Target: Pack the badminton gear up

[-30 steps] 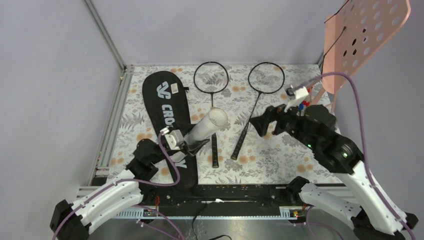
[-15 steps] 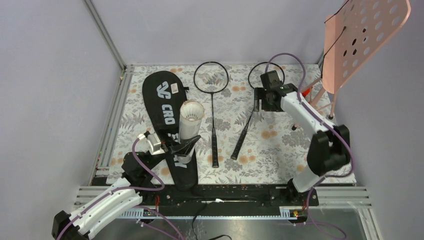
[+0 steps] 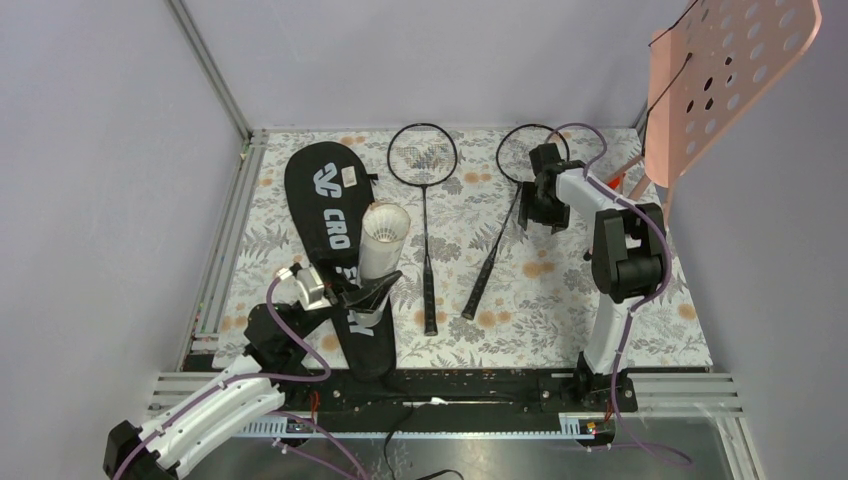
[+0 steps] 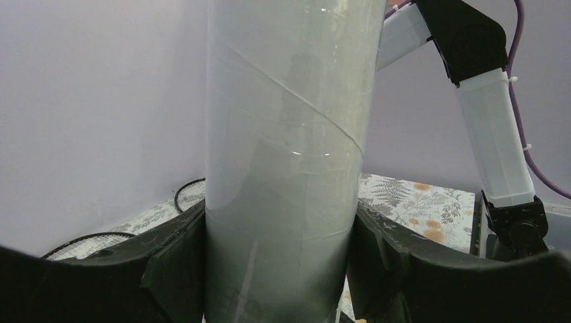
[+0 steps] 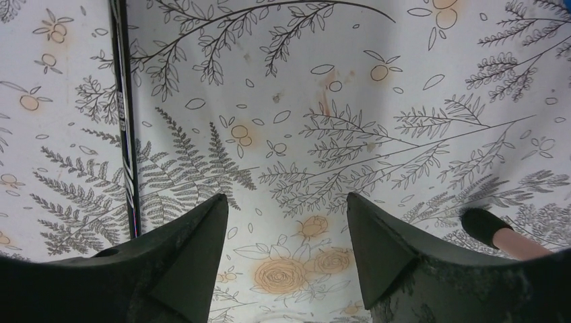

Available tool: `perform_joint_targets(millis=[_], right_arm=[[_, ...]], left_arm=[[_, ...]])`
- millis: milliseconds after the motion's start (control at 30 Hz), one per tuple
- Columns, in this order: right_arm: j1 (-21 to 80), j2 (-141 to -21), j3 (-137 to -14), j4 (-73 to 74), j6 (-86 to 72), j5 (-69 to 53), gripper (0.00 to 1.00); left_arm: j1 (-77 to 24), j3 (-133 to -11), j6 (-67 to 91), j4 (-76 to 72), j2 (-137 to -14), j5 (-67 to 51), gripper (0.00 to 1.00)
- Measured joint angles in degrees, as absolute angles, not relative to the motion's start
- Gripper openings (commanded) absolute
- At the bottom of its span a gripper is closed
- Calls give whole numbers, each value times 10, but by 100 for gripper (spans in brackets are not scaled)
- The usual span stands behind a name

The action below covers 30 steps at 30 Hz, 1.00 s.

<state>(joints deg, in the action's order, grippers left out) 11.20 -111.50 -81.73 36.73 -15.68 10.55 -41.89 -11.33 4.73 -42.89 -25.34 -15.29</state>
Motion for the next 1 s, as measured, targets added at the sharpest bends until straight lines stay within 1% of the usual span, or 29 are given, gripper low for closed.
perform_joint_targets(millis=[100, 133, 300, 467, 600, 633, 667, 1000], right_arm=[[102, -1125, -817, 363, -168, 82, 65], [101, -1127, -818, 362, -170, 75, 66], [96, -1144, -830, 359, -176, 47, 71], [92, -1146, -840, 356, -180, 33, 85], [88, -1146, -841, 347, -183, 21, 86], [87, -1146, -841, 344, -183, 19, 95], [86, -1146, -841, 341, -183, 16, 99], [54, -1146, -815, 313, -186, -59, 100]], left_arm=[[-419, -113, 45, -430, -259, -154, 63], [-419, -113, 44, -430, -260, -154, 63], [-419, -113, 41, -425, -263, -154, 63], [-419, -113, 36, -421, -256, -155, 63], [-419, -113, 30, -417, -252, -154, 63], [-419, -113, 30, -416, -252, -154, 63], [-419, -113, 29, -415, -252, -154, 63], [-419, -113, 21, -397, -251, -152, 63]])
